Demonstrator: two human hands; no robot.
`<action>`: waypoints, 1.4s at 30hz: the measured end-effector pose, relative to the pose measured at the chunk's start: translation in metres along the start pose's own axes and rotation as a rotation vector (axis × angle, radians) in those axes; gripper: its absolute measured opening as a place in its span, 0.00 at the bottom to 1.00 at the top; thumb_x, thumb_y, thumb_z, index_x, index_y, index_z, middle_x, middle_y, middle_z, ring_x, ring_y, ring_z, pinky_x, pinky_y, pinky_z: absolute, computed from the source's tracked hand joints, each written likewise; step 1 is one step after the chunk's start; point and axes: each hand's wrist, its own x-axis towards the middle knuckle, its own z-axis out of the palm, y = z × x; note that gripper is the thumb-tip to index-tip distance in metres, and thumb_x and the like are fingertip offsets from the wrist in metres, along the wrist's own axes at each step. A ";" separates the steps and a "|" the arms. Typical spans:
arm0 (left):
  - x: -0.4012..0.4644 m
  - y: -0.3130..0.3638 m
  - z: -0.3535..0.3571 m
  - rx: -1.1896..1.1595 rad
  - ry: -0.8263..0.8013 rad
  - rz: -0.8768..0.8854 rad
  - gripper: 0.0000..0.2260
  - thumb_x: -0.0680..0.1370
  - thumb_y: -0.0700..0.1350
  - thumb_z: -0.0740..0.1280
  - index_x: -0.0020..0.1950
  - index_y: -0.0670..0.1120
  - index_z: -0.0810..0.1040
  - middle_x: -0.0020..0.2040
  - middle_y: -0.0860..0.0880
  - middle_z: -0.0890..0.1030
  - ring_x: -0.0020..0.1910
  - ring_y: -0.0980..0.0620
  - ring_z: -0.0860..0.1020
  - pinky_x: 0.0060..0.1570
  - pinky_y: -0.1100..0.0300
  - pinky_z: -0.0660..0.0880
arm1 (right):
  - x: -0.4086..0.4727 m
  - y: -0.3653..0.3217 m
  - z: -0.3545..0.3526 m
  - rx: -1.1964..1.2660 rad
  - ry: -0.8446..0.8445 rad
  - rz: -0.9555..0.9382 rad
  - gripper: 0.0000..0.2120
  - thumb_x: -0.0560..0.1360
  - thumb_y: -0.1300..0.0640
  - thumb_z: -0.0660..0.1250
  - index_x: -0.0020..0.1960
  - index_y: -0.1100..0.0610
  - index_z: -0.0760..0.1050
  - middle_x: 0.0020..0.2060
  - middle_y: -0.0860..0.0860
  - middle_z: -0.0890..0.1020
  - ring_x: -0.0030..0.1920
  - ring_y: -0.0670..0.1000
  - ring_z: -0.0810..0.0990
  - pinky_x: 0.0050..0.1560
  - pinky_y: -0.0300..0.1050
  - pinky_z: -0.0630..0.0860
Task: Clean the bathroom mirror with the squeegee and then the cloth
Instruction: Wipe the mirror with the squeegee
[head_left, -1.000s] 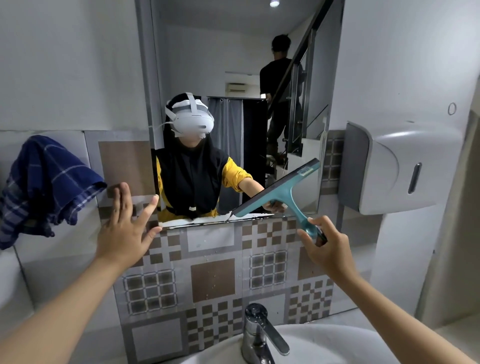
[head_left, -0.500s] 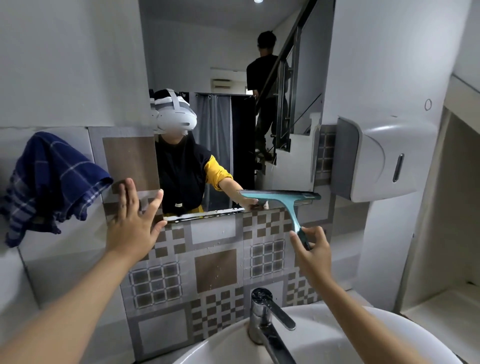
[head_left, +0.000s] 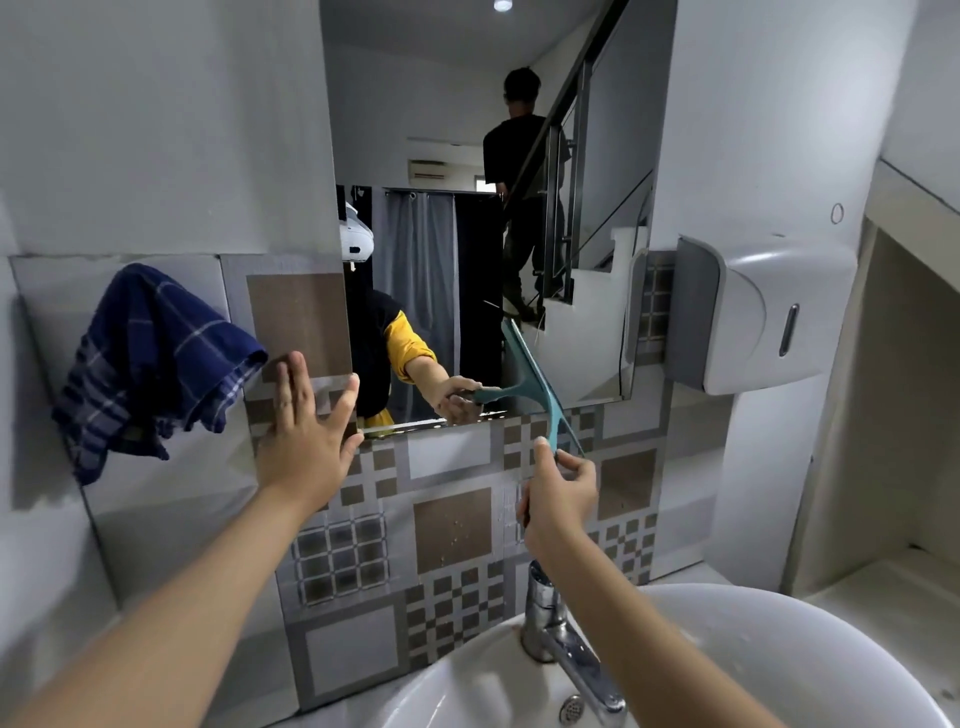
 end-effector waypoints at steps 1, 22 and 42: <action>0.000 0.000 -0.002 0.011 -0.006 0.003 0.33 0.73 0.53 0.68 0.74 0.50 0.58 0.75 0.31 0.46 0.73 0.32 0.45 0.59 0.32 0.68 | -0.008 0.001 0.006 0.021 0.006 0.014 0.12 0.75 0.52 0.70 0.51 0.55 0.69 0.38 0.57 0.77 0.26 0.48 0.69 0.19 0.38 0.68; -0.007 -0.027 -0.026 0.068 -0.128 0.034 0.43 0.70 0.52 0.73 0.76 0.54 0.49 0.77 0.47 0.40 0.76 0.46 0.41 0.72 0.41 0.52 | -0.078 0.077 0.045 -0.226 -0.175 -0.266 0.10 0.74 0.52 0.71 0.42 0.44 0.70 0.33 0.59 0.77 0.29 0.53 0.73 0.30 0.57 0.78; -0.005 -0.028 -0.030 0.010 -0.158 0.058 0.43 0.71 0.51 0.72 0.77 0.52 0.46 0.76 0.47 0.36 0.74 0.47 0.37 0.71 0.46 0.47 | -0.047 0.067 -0.027 -0.607 -0.391 -0.469 0.09 0.73 0.55 0.73 0.45 0.51 0.72 0.35 0.54 0.82 0.23 0.42 0.72 0.23 0.34 0.70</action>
